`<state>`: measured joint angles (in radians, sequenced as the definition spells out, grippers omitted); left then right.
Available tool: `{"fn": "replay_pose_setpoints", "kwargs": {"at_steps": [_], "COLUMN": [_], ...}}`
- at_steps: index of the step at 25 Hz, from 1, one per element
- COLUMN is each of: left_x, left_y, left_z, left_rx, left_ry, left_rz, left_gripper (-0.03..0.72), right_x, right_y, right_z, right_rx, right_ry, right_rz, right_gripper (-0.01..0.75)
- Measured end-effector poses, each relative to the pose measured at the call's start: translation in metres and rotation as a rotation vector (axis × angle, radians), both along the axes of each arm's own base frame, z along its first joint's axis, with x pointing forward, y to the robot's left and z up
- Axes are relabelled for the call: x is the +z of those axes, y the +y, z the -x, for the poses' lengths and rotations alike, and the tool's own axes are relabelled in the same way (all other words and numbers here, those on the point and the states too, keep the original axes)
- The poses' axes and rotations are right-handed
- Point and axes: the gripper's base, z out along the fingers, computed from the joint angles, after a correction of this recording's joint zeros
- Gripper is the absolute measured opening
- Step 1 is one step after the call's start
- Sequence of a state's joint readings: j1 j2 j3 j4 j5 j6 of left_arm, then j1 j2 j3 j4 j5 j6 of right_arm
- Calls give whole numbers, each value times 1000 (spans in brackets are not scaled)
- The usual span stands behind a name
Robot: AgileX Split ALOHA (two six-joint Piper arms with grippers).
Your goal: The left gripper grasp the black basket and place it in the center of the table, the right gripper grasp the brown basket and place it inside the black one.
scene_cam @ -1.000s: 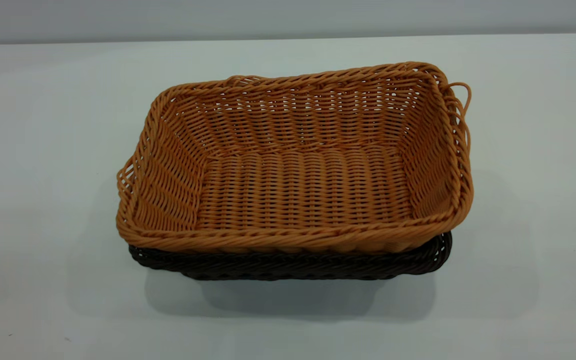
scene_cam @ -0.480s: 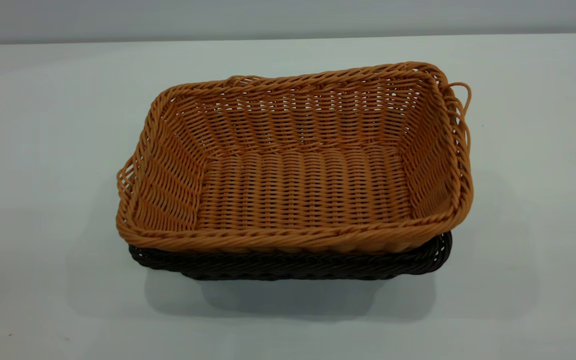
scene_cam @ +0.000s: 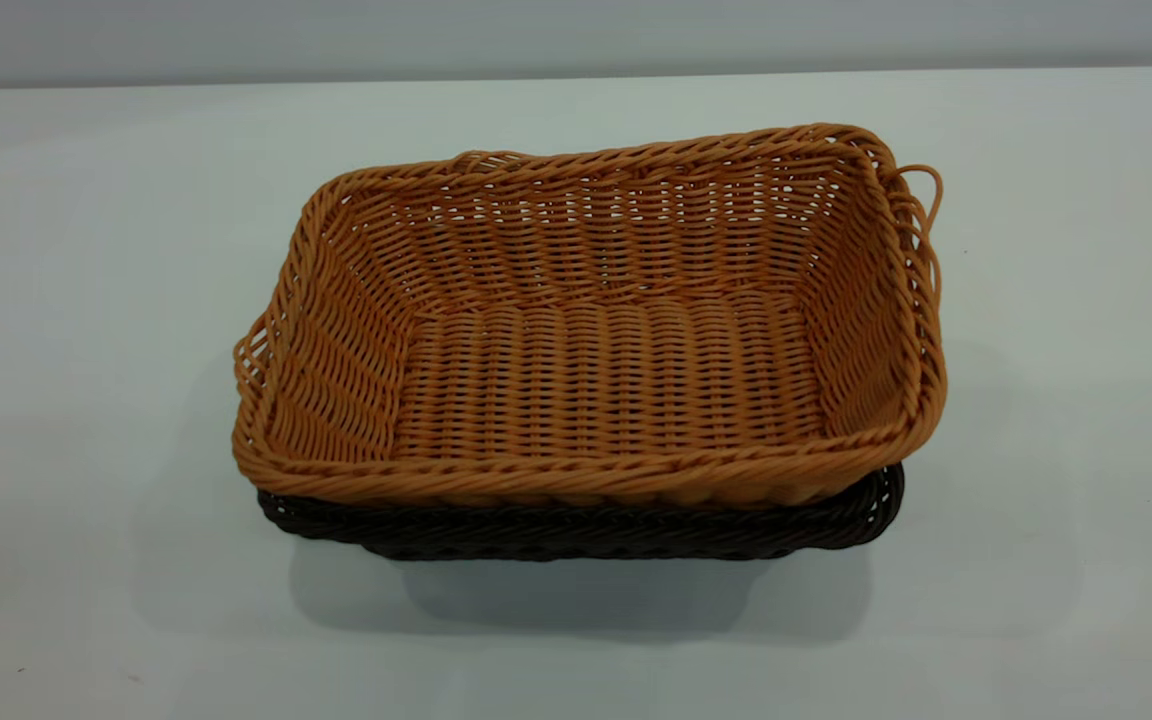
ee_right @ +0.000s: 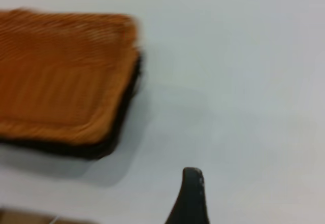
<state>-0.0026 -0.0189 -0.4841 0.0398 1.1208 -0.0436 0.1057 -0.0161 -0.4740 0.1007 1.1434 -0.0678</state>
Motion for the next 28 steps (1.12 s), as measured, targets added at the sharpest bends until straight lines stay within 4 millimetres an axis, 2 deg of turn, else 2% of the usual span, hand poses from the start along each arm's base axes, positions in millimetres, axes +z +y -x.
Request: {"fn": "replay_pose_setpoints", "kwargs": {"at_steps": [6, 28], "left_x": [0, 0], "left_y": [0, 0], "left_z": [0, 0], "left_rx": [-1, -1], "left_ry": [0, 0], "left_rz": [-1, -2], "left_gripper": [547, 547], "right_x": [-1, -1], "right_y": [-8, -9], "right_z": [-2, -2], "right_rx": [-158, -198], "right_ry": [11, 10], "right_rz": [-35, -34], "right_gripper": [575, 575]}}
